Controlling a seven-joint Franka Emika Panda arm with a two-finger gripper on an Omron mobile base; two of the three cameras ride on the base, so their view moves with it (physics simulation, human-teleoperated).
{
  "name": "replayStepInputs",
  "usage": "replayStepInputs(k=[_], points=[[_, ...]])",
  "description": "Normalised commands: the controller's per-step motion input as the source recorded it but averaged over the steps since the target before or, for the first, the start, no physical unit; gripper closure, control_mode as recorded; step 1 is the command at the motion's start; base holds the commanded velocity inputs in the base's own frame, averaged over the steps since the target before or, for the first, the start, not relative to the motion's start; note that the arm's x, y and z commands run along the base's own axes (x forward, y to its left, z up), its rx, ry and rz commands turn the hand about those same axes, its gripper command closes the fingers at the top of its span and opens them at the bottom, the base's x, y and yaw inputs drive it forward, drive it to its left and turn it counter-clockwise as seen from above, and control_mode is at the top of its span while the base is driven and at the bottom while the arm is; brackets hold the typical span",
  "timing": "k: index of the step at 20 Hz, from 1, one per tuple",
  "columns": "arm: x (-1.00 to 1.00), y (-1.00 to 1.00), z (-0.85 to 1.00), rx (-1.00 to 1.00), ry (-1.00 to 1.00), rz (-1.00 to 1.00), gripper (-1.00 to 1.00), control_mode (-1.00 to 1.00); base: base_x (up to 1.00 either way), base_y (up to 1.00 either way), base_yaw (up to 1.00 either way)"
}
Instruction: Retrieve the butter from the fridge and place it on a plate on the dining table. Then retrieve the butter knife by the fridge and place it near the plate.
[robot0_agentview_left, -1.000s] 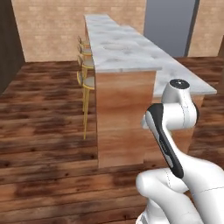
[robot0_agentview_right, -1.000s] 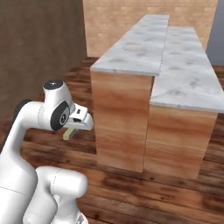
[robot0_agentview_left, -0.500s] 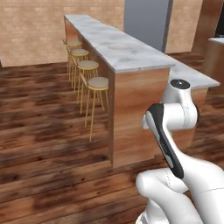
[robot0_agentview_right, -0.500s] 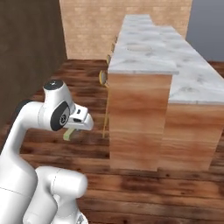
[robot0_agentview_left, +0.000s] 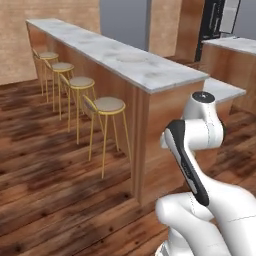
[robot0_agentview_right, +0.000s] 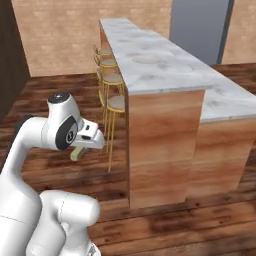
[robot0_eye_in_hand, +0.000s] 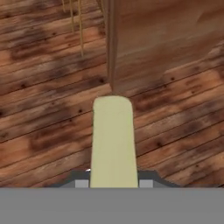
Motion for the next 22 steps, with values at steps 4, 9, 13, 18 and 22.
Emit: replayStepInputs(k=[4, 9, 13, 18, 22], points=[[0.00, 0.00, 0.00, 0.00, 0.00, 0.00, 1.00, 1.00, 0.74, 1.00, -0.59], [0.00, 0.00, 0.00, 0.00, 0.00, 0.00, 1.00, 1.00, 0.39, 1.00, -0.51], [0.00, 0.00, 0.00, 0.00, 0.00, 0.00, 1.00, 1.00, 0.04, 1.00, -0.52], [0.00, 0.00, 0.00, 0.00, 0.00, 0.00, 1.00, 1.00, 0.00, 1.00, -0.46], [0.00, 0.00, 0.00, 0.00, 0.00, 0.00, 1.00, 1.00, 0.20, 1.00, -0.40]])
